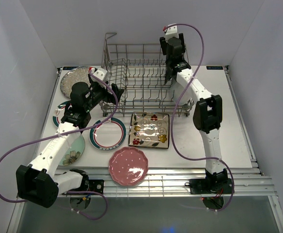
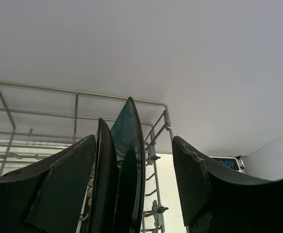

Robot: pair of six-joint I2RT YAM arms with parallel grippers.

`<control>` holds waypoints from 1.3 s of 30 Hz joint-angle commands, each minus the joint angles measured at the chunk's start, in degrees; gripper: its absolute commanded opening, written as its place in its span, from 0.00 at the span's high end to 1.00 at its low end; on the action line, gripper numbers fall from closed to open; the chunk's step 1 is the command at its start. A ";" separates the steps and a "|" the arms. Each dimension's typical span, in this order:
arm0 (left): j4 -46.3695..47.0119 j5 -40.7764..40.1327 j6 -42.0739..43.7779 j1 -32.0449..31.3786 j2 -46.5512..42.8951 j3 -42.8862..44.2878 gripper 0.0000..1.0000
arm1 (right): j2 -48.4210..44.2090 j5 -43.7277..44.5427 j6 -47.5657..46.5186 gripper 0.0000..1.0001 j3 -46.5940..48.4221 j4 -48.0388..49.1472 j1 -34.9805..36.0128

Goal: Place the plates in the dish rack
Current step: Insert the plate into the dish rack.

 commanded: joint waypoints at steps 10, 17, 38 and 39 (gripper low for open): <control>-0.72 -0.39 0.35 -0.35 -1.20 -0.09 0.02 | -15.63 -4.94 6.45 0.30 -4.25 -0.73 1.54; -0.81 -0.48 0.35 -0.35 -1.37 -0.09 0.02 | -20.63 -2.14 10.31 0.38 -7.24 -10.04 3.99; -0.98 -0.30 0.35 -0.61 -1.11 0.00 0.02 | -23.99 -1.61 24.82 0.48 -17.35 -26.06 7.25; -0.98 -0.30 0.35 -0.61 -1.20 0.00 0.02 | -23.81 -1.43 24.82 0.46 -17.87 -25.88 7.42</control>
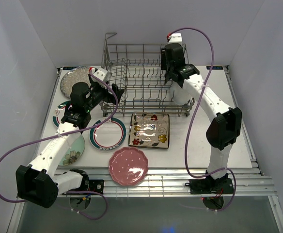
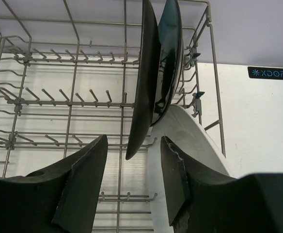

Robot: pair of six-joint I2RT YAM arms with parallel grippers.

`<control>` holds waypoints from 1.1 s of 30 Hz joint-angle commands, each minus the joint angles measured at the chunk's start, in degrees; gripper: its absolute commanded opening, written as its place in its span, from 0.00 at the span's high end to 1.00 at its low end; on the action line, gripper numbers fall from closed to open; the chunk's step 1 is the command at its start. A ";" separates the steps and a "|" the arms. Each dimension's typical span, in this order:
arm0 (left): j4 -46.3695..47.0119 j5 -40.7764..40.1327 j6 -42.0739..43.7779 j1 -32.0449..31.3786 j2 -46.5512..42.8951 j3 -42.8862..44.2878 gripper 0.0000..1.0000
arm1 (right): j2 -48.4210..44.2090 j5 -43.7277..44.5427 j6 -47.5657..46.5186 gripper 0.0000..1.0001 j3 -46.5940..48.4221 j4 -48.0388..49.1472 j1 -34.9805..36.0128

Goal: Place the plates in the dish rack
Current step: Insert the plate into the dish rack.

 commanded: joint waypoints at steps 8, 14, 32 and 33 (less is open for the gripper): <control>-0.87 0.03 0.39 -0.35 -0.76 0.00 0.02 | 2.61 2.18 1.37 0.53 -0.05 2.04 1.62; -0.87 -0.15 0.39 -0.26 -0.67 0.00 0.02 | 5.59 4.56 1.37 0.55 1.80 1.86 1.61; -0.87 -0.15 0.57 -0.44 -0.58 0.00 0.02 | 10.70 10.18 1.02 0.67 6.46 0.63 1.35; -0.87 -0.15 0.48 -0.35 -0.50 0.00 0.02 | 10.78 10.27 0.93 0.71 6.63 0.54 1.35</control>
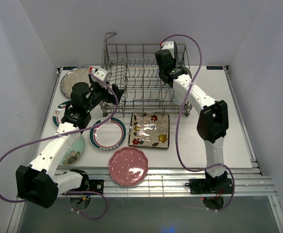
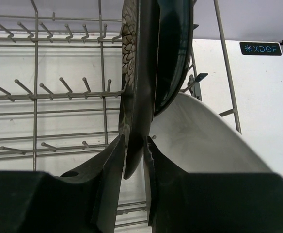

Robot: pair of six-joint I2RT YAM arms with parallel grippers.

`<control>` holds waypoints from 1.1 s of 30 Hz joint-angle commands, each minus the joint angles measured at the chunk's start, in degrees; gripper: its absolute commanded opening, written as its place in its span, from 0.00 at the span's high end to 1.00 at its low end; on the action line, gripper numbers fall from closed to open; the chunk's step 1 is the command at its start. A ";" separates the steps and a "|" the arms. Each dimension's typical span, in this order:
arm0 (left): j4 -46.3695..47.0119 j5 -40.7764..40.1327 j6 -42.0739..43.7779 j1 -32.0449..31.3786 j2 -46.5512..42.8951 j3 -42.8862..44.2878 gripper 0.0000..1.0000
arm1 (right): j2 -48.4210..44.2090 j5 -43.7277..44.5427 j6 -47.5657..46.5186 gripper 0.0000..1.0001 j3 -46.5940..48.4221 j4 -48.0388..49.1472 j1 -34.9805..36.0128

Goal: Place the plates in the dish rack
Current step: Insert the plate into the dish rack, then pick up the plate at the center of the board.

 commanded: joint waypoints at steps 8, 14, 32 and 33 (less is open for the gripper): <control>-0.50 -0.21 0.39 -0.46 -0.43 0.08 0.02 | 1.94 3.41 -0.89 0.86 5.70 1.44 -0.97; -0.50 -0.30 0.39 -0.37 -0.08 0.08 0.02 | 2.99 0.96 -0.63 0.86 7.81 1.44 -3.17; -0.50 -0.74 0.57 -0.90 0.80 0.26 0.02 | 6.78 -0.27 -2.47 0.56 13.54 2.49 -6.24; -0.50 -0.83 0.57 -0.90 0.63 0.26 0.02 | 6.08 -0.27 -2.30 0.53 13.10 3.02 -6.24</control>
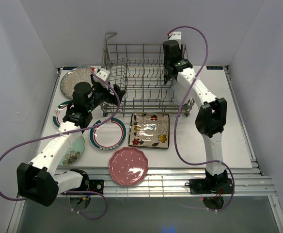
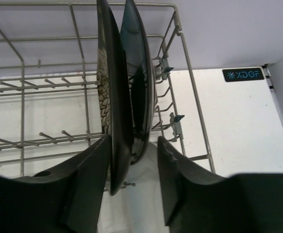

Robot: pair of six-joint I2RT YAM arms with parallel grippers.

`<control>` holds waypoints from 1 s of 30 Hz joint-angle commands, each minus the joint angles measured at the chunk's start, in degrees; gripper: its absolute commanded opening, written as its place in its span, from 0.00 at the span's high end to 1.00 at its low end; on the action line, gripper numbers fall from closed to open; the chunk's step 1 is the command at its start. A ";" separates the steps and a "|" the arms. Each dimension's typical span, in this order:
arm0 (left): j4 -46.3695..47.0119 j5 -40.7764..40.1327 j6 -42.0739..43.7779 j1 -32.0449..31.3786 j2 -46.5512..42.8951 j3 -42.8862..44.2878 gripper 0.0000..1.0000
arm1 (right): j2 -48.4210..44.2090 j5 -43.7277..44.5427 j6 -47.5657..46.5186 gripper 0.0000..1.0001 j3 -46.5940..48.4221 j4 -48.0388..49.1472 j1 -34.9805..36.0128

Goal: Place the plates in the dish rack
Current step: Pick up the plate at the center of the board.

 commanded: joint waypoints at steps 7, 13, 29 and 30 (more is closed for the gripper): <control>-0.48 -0.76 0.33 -0.35 -0.36 0.35 0.02 | -3.56 -0.08 0.28 0.46 -1.23 3.31 -0.87; -0.48 -0.94 0.33 -0.35 -0.62 0.26 0.02 | -8.57 -1.93 -0.24 0.45 -4.84 4.27 0.28; -0.31 -1.38 0.68 -0.62 -0.53 0.00 0.02 | -26.91 -9.31 0.63 0.13 -24.47 6.46 4.93; -0.31 -1.38 0.68 -0.62 -0.45 0.00 0.02 | -28.51 -9.75 0.81 0.08 -27.40 8.04 5.20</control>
